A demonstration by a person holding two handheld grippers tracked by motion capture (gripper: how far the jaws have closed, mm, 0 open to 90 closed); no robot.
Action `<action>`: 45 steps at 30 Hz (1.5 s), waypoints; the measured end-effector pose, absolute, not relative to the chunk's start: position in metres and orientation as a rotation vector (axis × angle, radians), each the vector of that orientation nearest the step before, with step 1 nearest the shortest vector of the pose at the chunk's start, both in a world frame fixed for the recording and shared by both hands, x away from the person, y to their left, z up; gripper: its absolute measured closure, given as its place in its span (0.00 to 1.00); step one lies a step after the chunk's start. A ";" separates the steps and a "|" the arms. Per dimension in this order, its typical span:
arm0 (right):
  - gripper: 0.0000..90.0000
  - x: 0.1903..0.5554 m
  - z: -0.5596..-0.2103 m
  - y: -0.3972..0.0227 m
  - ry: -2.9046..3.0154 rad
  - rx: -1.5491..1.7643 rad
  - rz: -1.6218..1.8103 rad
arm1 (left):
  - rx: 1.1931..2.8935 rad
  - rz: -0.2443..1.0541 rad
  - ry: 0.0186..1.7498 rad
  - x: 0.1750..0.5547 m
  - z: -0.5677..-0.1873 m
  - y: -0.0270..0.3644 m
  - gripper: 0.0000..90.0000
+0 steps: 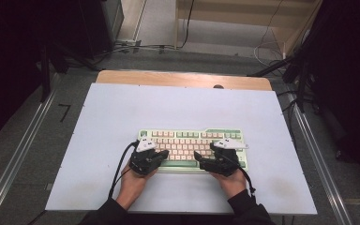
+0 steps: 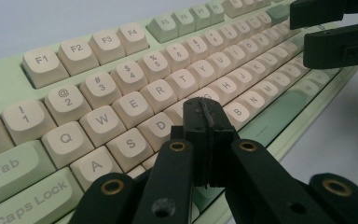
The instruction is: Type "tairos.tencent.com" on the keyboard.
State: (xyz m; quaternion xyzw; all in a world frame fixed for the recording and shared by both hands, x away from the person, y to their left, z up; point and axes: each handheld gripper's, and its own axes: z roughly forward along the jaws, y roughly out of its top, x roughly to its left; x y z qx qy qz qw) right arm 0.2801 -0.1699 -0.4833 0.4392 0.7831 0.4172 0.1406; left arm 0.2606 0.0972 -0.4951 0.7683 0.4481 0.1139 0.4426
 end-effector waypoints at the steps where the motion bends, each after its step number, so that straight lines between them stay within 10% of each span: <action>1: 0.27 0.280 -0.483 -0.170 2.261 1.269 1.206 | 1.907 0.279 1.117 0.261 -0.495 0.097 1.00; 20: 0.27 0.280 -0.483 -0.169 2.264 1.272 1.205 | 1.891 0.269 1.115 0.260 -0.494 0.098 0.99; 35: 0.27 0.280 -0.484 -0.168 2.267 1.265 1.206 | 1.725 0.481 1.199 0.258 -0.480 0.122 0.42; 45: 0.27 0.279 -0.484 -0.168 2.270 1.263 1.199 | 1.707 0.528 1.246 0.264 -0.480 0.131 0.42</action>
